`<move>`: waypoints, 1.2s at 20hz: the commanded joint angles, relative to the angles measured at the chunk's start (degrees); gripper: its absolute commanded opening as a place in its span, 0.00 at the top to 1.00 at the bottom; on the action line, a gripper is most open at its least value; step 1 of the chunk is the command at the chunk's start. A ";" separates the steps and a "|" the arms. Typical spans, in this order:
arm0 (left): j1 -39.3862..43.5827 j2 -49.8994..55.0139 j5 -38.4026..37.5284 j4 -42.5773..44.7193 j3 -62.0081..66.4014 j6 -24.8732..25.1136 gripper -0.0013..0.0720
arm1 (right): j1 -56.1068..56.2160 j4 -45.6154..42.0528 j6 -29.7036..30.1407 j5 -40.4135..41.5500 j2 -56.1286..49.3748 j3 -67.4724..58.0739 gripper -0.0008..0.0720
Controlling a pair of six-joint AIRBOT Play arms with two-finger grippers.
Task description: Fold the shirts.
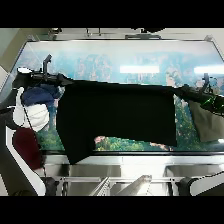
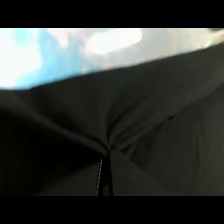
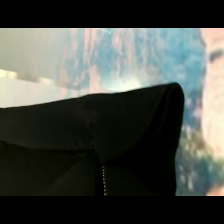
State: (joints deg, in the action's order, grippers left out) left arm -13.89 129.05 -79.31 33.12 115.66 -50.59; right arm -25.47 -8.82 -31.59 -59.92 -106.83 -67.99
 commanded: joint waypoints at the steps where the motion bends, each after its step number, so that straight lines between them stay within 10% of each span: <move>1: 0.76 0.02 0.35 6.82 -0.50 -1.49 0.96 | -0.15 -3.87 -1.49 0.52 0.07 -0.07 0.97; 9: 1.14 -0.20 1.31 4.11 -0.42 -1.62 0.96 | -0.09 -4.11 -2.32 0.72 0.04 -0.07 0.97; 12: 1.14 -0.31 -0.09 2.73 -0.39 -2.27 0.95 | -0.22 -5.66 -6.14 0.50 0.37 -0.09 0.74; 14: 1.11 -0.92 -2.58 2.84 -0.39 -2.82 0.65 | -0.31 -12.31 -10.97 0.94 1.92 -0.33 0.74; 19: 0.13 -5.29 -6.73 2.95 -0.39 -3.23 0.65 | -0.55 -33.77 -25.88 2.69 10.19 -0.59 0.66; 20: -0.48 -6.38 -7.13 3.69 -0.39 -5.16 0.65 | -1.03 -36.26 -28.94 2.45 12.20 -0.59 0.53; 24: -4.33 -12.57 -16.02 18.10 -0.48 -20.26 0.65 | -2.67 -42.27 -32.79 -7.82 21.92 -0.42 0.52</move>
State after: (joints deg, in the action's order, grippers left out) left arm -16.08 120.29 -88.47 42.59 115.22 -61.60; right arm -27.33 -44.05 -59.48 -60.97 -91.11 -68.51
